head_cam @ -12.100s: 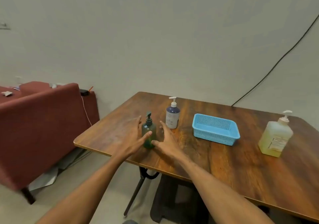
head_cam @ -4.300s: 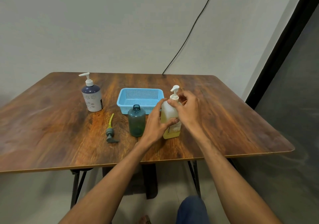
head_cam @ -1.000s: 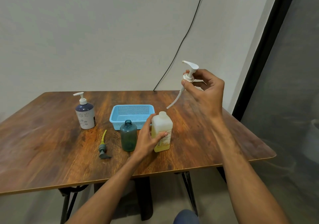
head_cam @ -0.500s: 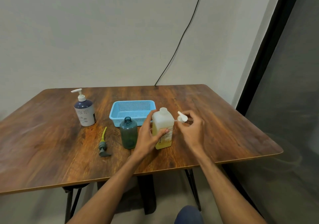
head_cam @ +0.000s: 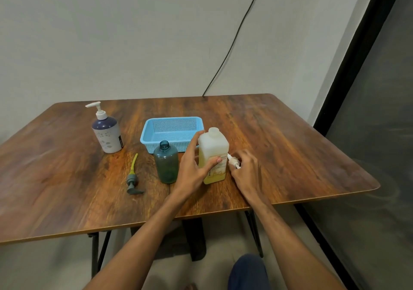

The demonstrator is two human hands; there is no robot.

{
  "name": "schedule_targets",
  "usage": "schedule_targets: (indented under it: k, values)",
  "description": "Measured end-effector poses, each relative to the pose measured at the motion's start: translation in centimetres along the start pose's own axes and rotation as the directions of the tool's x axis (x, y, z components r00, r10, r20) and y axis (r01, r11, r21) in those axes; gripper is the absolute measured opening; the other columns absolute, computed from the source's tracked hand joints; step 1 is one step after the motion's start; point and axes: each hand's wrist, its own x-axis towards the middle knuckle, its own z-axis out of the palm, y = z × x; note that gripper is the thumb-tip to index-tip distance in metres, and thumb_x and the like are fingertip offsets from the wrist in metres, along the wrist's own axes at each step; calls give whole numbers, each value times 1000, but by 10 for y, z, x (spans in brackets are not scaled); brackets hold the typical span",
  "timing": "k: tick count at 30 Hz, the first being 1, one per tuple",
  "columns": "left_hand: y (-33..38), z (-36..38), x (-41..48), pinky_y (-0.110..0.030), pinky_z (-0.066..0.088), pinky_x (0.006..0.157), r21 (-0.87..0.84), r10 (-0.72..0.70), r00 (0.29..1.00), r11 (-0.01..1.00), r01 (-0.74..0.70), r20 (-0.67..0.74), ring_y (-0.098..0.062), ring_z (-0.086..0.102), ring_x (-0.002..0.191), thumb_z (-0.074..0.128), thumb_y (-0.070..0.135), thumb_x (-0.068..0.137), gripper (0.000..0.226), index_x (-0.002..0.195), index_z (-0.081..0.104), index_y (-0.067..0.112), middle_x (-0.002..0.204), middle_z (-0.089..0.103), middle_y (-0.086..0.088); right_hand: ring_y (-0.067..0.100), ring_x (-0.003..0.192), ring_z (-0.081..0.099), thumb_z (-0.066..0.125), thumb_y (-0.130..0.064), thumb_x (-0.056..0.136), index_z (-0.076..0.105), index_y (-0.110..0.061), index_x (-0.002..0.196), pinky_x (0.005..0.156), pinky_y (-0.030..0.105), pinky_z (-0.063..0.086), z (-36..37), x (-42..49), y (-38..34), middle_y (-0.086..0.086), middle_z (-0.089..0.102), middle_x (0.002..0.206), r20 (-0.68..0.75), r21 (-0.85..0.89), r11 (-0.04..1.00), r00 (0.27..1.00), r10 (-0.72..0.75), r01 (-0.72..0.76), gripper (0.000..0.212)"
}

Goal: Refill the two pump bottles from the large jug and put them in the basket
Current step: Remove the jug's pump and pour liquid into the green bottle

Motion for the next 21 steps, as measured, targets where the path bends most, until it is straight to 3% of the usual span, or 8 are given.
schedule_targets:
  k: [3, 6, 10, 15, 18, 21]
  values:
    - [-2, 1, -2, -34, 52, 105, 13, -26, 1000, 1000, 26, 9, -6, 50, 132, 79, 46, 82, 87, 148, 23, 56, 151, 46, 9, 12, 91, 59, 82, -18, 81, 72, -15, 106, 66, 15, 39, 0, 0, 2, -1, 68, 107, 50, 26, 999, 998, 28, -29, 27]
    - [-3, 1, -3, -38, 51, 107, -5, -64, 998, 998, 64, 21, -8, 49, 134, 79, 41, 84, 94, 156, 19, 48, 154, 43, 9, 13, 104, 60, 82, -18, 81, 68, -17, 119, 82, 28, 53, -6, 3, 0, -1, 66, 121, 109, 121, 992, 994, 32, -46, 40]
    - [1, 1, -7, -44, 49, 109, -20, -90, 996, 996, 90, 10, -11, 47, 138, 80, 37, 85, 98, 160, 16, 40, 156, 42, 7, 13, 128, 51, 78, -14, 80, 55, -24, 136, 104, 44, 51, -14, 6, -14, -5, 55, 140, 137, 315, 949, 990, -20, -24, 61]
    - [13, -7, -22, -46, 48, 110, 51, -47, 997, 997, 51, -61, -11, 48, 136, 81, 27, 85, 84, 155, 35, 23, 153, 46, 5, 19, 132, 52, 84, -10, 77, 37, -36, 148, 90, 42, 61, -11, 2, -36, -8, 47, 147, 307, 640, 751, 950, -51, -166, 89]
    - [20, -19, -38, -42, 54, 103, 76, -10, 996, 997, 17, -91, -11, 56, 127, 79, 17, 87, 60, 141, 54, 17, 140, 56, 3, 19, 121, 61, 89, -7, 70, 37, -42, 146, 82, 36, 62, -2, -3, -43, -4, 55, 137, 333, 704, 684, 940, -78, -193, 98]
    - [23, -33, -54, -30, 59, 90, 122, 30, 982, 993, -7, -186, -6, 66, 106, 79, 15, 86, 40, 124, 68, 17, 122, 67, 4, 11, 115, 64, 95, -14, 64, 38, -52, 136, 79, 27, 60, 7, -7, -49, -6, 60, 130, 293, 701, 688, 955, -39, -187, 100]
